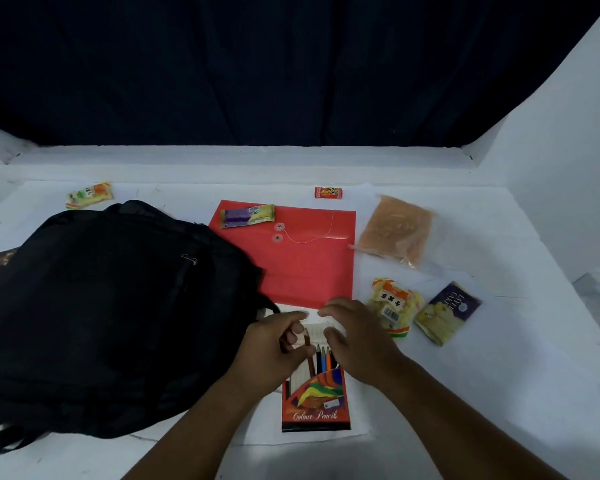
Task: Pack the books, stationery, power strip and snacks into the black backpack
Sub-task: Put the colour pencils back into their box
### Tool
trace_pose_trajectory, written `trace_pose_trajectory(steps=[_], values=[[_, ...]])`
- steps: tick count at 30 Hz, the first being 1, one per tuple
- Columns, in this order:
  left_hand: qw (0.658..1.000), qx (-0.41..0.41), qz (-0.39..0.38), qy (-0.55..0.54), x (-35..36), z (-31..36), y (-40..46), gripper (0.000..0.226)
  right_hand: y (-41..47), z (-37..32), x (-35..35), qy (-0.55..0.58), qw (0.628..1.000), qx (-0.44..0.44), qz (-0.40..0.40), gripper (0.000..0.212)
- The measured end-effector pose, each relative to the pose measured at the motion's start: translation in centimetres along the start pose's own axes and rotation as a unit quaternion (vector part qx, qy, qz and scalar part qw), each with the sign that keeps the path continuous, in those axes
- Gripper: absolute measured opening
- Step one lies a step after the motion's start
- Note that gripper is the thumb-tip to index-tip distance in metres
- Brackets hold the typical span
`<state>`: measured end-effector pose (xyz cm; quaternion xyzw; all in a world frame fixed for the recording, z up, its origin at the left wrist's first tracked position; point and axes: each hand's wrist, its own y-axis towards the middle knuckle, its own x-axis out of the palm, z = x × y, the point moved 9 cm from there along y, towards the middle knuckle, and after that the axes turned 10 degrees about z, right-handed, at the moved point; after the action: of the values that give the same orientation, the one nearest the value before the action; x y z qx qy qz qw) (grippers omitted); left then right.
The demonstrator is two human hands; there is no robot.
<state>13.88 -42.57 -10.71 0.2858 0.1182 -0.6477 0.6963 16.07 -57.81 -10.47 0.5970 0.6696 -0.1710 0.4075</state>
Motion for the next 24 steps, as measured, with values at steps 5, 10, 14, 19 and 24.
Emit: trace_pose_trajectory(steps=[5, 10, 14, 19, 24], values=[[0.999, 0.044, -0.014, -0.002, 0.5, 0.3, -0.3, 0.037, -3.3, 0.6, -0.3, 0.021, 0.996, 0.016, -0.084, 0.06], [0.997, 0.061, -0.047, 0.003, 0.9, 0.6, -0.6, 0.034, -4.6, 1.1, 0.1, 0.005, 0.994, 0.018, -0.107, 0.085], [0.996, 0.054, -0.067, 0.013, 1.0, 0.5, -0.6, 0.038, -4.6, 1.3, 0.1, 0.017, 0.995, 0.024, -0.099, 0.088], [0.994, 0.058, -0.089, 0.025, 1.2, 1.1, -0.6, 0.034, -4.5, 1.4, 0.0, 0.016, 0.995, 0.011, -0.099, 0.087], [0.994, 0.041, -0.098, 0.036, 1.4, 1.1, -0.7, 0.031, -4.4, 1.4, 0.0, 0.027, 0.995, 0.003, -0.097, 0.086]])
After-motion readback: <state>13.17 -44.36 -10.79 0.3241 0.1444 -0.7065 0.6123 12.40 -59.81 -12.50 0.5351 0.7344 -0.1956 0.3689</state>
